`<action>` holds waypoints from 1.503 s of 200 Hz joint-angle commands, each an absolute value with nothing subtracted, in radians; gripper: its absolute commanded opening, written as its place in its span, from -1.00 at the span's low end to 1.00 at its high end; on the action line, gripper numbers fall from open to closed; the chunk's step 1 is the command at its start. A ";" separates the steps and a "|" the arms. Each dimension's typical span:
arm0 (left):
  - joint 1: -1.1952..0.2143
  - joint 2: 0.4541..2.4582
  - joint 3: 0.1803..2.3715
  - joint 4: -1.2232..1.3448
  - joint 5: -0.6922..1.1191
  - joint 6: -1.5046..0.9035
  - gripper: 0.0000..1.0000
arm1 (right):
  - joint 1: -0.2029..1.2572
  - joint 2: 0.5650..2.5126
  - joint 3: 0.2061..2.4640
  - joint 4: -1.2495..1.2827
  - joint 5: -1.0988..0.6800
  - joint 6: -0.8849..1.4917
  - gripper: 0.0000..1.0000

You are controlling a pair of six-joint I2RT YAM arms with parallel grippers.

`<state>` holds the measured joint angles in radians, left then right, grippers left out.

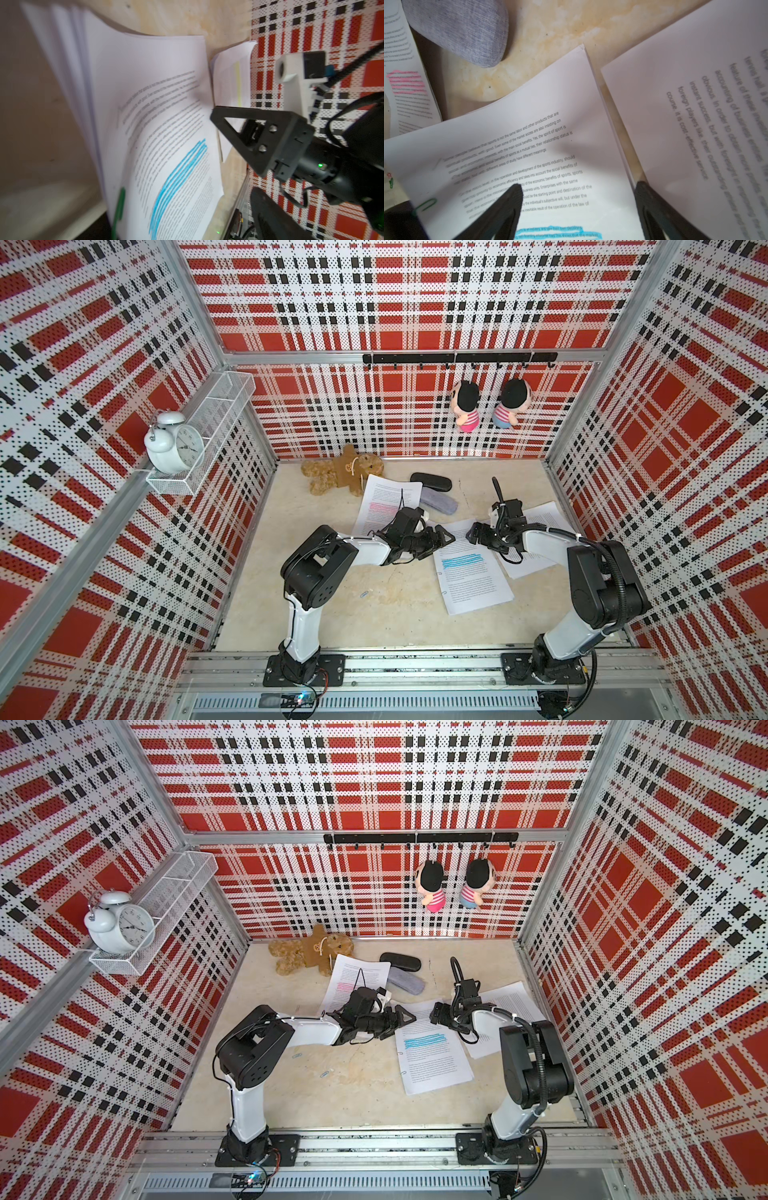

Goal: Unclip the paperclips from the documents
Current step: Pick up the document from the center of the board.

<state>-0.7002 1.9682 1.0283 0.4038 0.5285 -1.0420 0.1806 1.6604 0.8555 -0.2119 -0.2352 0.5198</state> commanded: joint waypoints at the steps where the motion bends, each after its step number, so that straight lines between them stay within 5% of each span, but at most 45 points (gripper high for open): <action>1: -0.701 1.950 1.012 0.578 0.593 -1.118 0.54 | 0.195 1.698 0.813 -0.261 -0.245 0.546 0.76; 37: -0.688 1.962 0.957 0.573 0.605 -1.141 -0.07 | 0.195 1.684 0.807 -0.261 -0.239 0.546 0.76; 64: -0.678 1.955 0.937 0.506 0.597 -1.112 -0.21 | 0.194 1.672 0.807 -0.263 -0.244 0.546 0.76; 89: -0.676 1.952 0.961 0.407 0.579 -1.042 -1.00 | 0.195 1.663 0.802 -0.252 -0.267 0.546 0.76; 181: -0.673 1.740 1.237 -0.134 0.394 -0.448 -1.00 | 0.199 1.389 0.753 -0.107 -0.465 0.463 0.75; 252: -0.622 1.387 1.127 -0.242 0.224 -0.155 -1.00 | 0.213 1.140 0.612 0.337 -0.610 0.316 0.75; 300: -0.623 1.203 1.040 -0.200 0.271 0.089 -1.00 | 0.237 1.234 0.721 0.390 -0.703 0.203 0.78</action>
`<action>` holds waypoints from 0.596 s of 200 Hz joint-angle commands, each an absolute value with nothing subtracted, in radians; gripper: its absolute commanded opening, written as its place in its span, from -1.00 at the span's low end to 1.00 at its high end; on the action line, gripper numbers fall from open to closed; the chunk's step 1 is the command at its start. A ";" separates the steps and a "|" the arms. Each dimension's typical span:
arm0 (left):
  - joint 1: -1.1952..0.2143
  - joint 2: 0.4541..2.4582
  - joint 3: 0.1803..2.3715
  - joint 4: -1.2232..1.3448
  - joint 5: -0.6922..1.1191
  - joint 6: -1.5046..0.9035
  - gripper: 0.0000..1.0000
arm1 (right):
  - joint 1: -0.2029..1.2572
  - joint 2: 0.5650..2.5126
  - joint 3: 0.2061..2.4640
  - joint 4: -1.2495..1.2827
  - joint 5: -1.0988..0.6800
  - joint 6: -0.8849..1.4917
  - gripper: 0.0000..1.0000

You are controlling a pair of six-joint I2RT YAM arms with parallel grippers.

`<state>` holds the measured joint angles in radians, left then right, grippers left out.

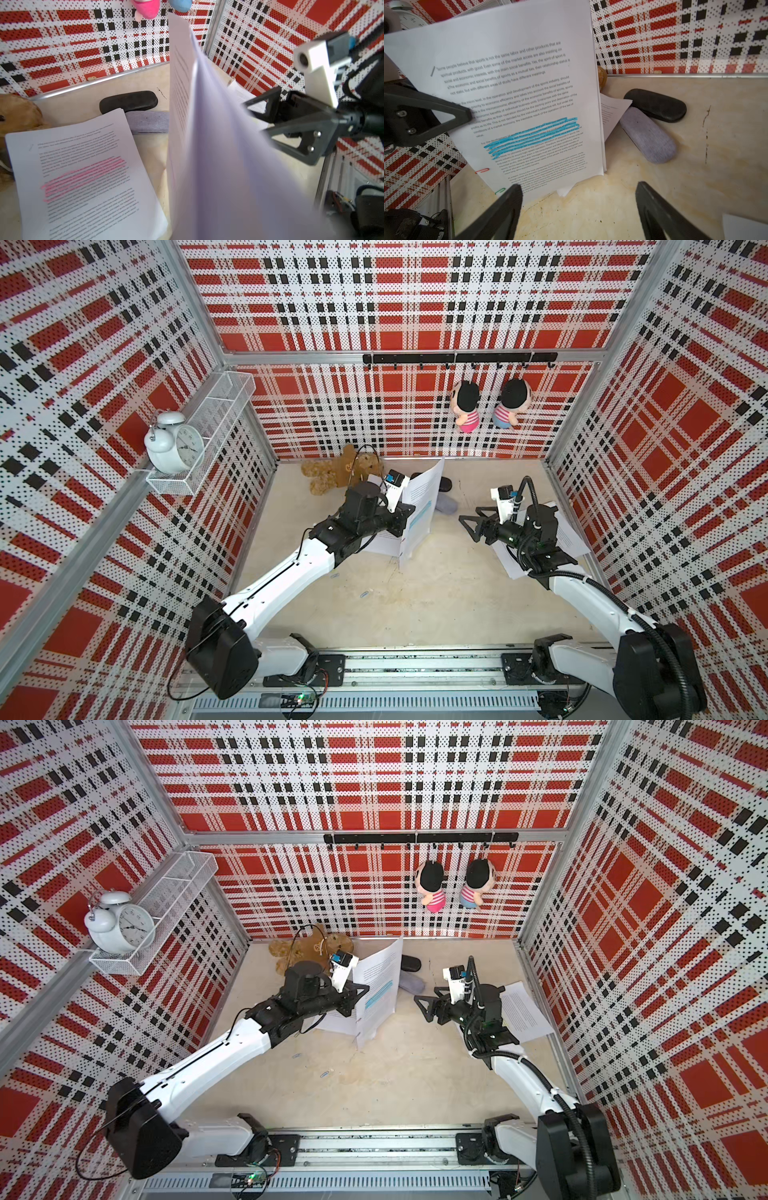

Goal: Unclip the paperclips from the documents
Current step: Pick up the document from the center of the board.

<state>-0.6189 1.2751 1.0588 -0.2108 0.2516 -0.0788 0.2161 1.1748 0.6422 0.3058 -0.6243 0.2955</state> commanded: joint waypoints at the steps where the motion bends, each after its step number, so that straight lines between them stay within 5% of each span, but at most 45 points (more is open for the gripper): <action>1: -0.623 1.198 1.039 -0.199 0.270 0.092 -1.00 | 0.238 1.239 0.725 0.389 -0.706 0.201 0.78; 119: -0.579 1.117 1.101 -0.229 0.427 0.125 -1.00 | 0.286 1.497 0.879 0.789 -0.917 0.334 0.82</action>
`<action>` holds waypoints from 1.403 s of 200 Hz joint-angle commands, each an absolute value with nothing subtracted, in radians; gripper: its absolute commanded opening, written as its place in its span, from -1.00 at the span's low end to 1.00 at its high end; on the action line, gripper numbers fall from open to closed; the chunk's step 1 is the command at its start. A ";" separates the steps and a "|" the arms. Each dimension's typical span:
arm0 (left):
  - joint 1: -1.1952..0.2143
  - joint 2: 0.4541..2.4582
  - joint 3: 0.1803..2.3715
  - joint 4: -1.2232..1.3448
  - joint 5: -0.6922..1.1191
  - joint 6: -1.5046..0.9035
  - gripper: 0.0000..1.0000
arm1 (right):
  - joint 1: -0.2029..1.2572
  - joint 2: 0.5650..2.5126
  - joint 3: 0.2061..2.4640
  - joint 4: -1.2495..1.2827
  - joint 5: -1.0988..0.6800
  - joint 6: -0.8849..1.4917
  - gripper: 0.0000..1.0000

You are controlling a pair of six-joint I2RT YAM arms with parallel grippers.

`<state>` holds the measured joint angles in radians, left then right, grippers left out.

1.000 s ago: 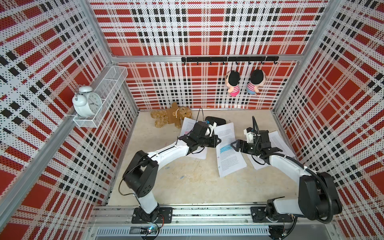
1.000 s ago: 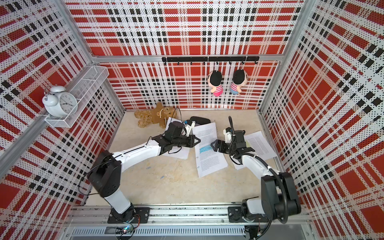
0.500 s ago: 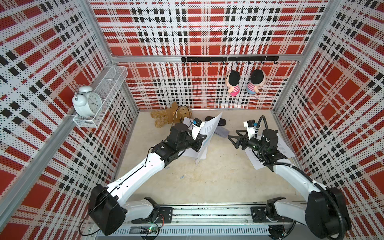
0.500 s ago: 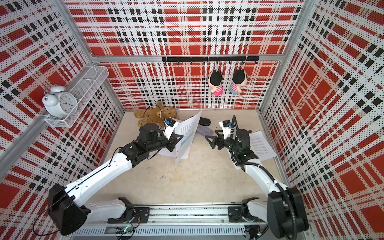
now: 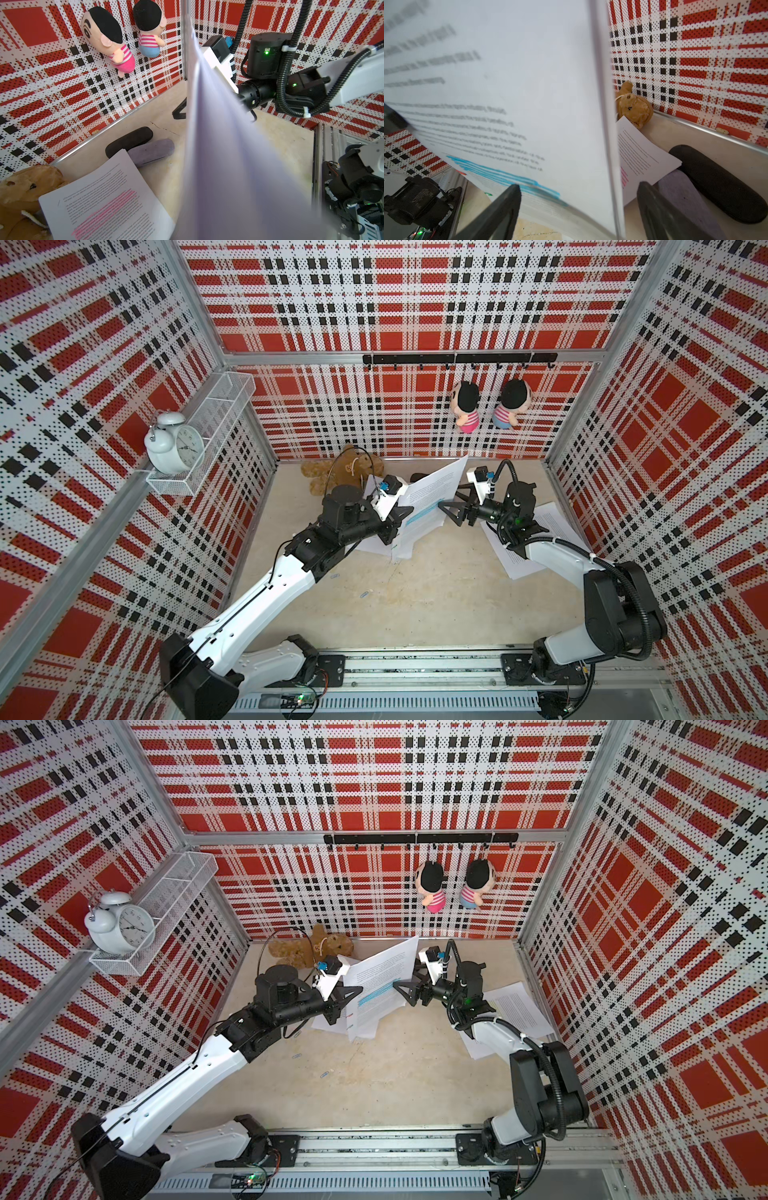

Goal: Unclip the paperclips from the documents
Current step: Pick up the document from the center of the board.

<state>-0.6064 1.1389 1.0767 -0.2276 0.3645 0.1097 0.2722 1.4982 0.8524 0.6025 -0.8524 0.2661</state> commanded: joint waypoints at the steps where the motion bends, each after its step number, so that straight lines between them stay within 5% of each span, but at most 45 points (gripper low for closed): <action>1: -0.579 1.117 1.100 -0.228 0.428 0.124 -1.00 | 0.286 1.497 0.879 0.793 -0.919 0.338 0.82; 46: -0.484 1.114 1.077 -0.178 0.520 0.089 -1.00 | 0.329 1.487 0.903 0.874 -0.956 0.426 0.74; 90: -0.454 1.119 1.051 -0.083 0.568 0.021 -1.00 | 0.356 1.447 0.886 0.865 -0.893 0.444 0.37; 144: -0.451 1.115 1.024 -0.060 0.574 0.008 -1.00 | 0.368 1.410 0.924 0.721 -0.822 0.406 -0.37; 168: -0.451 1.109 1.018 -0.083 0.566 0.021 -1.00 | 0.368 1.399 0.933 0.693 -0.815 0.410 -1.00; 205: -0.449 1.098 1.005 -0.086 0.555 0.021 -1.00 | 0.370 1.379 0.932 0.679 -0.796 0.434 -1.00; 249: -0.444 1.088 0.993 -0.114 0.541 0.032 -0.42 | 0.368 1.348 0.943 0.681 -0.791 0.445 -1.00; 280: -0.436 1.081 0.986 -0.124 0.528 0.037 -0.38 | 0.369 1.336 0.952 0.684 -0.804 0.467 -1.00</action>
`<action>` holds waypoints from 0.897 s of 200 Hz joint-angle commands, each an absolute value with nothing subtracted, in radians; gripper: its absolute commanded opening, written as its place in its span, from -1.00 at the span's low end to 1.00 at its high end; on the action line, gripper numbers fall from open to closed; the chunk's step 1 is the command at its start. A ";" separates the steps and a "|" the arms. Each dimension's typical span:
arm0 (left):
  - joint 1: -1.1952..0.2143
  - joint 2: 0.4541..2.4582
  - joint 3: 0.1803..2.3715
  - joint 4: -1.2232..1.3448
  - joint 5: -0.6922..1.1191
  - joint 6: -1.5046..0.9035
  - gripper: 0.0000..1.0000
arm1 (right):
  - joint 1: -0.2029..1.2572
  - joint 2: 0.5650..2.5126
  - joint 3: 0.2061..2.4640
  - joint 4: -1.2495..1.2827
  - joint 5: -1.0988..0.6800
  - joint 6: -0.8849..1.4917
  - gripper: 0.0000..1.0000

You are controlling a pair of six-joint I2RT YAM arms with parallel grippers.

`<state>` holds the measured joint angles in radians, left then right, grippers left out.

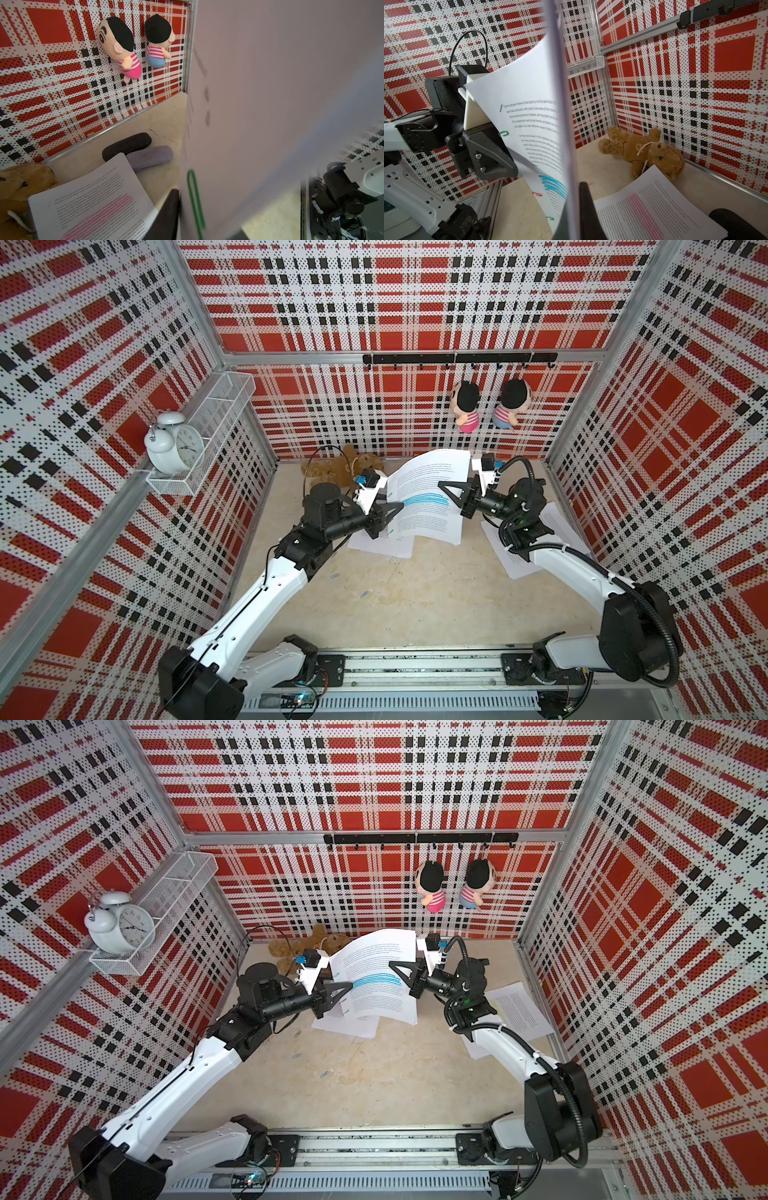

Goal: Unclip the paperclips from the documents
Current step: Remove the paper clip from the document.

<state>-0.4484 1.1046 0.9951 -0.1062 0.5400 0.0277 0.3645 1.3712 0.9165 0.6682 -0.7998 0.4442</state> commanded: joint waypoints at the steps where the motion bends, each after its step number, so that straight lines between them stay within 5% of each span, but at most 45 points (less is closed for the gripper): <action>1: -0.436 1.081 0.987 -0.123 0.528 0.036 -0.38 | 0.369 1.335 0.953 0.684 -0.804 0.468 -1.00; 43: -0.416 1.083 0.994 -0.120 0.545 0.009 -0.70 | 0.368 1.324 0.948 0.666 -0.813 0.472 -1.00; 179: -0.374 1.080 1.071 -0.095 0.577 -0.047 -0.57 | 0.368 1.310 0.919 0.569 -0.810 0.429 -1.00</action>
<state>-0.3855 1.0935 1.0355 -0.1135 0.5545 -0.0299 0.3645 1.3403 0.9245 0.5793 -0.8040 0.4530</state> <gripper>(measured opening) 0.216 0.044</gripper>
